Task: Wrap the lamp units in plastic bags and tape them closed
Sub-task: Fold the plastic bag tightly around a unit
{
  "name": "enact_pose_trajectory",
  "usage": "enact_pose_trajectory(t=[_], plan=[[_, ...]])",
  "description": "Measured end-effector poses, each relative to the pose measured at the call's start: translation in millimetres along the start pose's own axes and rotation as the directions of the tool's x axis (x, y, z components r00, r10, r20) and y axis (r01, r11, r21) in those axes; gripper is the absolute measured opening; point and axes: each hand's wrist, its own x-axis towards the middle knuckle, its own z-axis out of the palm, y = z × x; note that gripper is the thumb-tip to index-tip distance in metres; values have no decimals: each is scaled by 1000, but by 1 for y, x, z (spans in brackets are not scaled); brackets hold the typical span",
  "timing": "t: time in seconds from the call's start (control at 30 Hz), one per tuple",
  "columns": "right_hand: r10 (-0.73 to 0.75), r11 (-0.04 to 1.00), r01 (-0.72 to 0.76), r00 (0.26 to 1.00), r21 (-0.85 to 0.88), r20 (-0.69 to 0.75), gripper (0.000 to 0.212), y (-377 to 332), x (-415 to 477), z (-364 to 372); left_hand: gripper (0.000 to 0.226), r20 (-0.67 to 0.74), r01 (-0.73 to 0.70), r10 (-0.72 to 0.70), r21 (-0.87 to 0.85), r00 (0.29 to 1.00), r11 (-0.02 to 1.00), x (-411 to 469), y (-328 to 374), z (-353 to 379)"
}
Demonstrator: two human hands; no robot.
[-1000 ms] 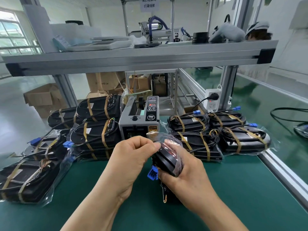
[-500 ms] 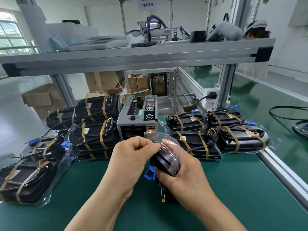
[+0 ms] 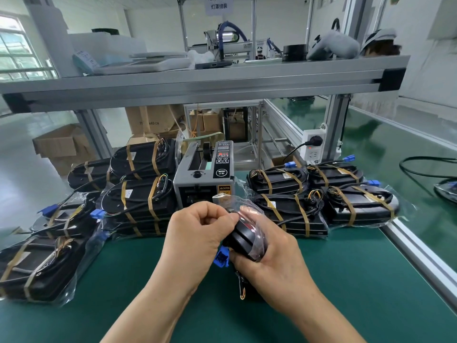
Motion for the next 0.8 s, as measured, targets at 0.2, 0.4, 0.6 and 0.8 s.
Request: enact_pose_trajectory(t=[0.2,0.4,0.6,0.8], plan=[[6,1000,-6,1000,-5,20,73,5,0,1,16,-58,-32,37,84,998,996,-1,-7,2],[-16,1000,16,1000,-19,18,76,6,0,1,28,-110,52,-48,34,993,998,-1,-9,5],[-6,1000,6,1000,-4,20,73,8,-1,3,19,-94,134,-148,-141,984,981,4,-8,8],[-23,1000,23,1000,10,20,83,11,-2,3,12,-101,126,-144,-161,984,979,2,-14,10]])
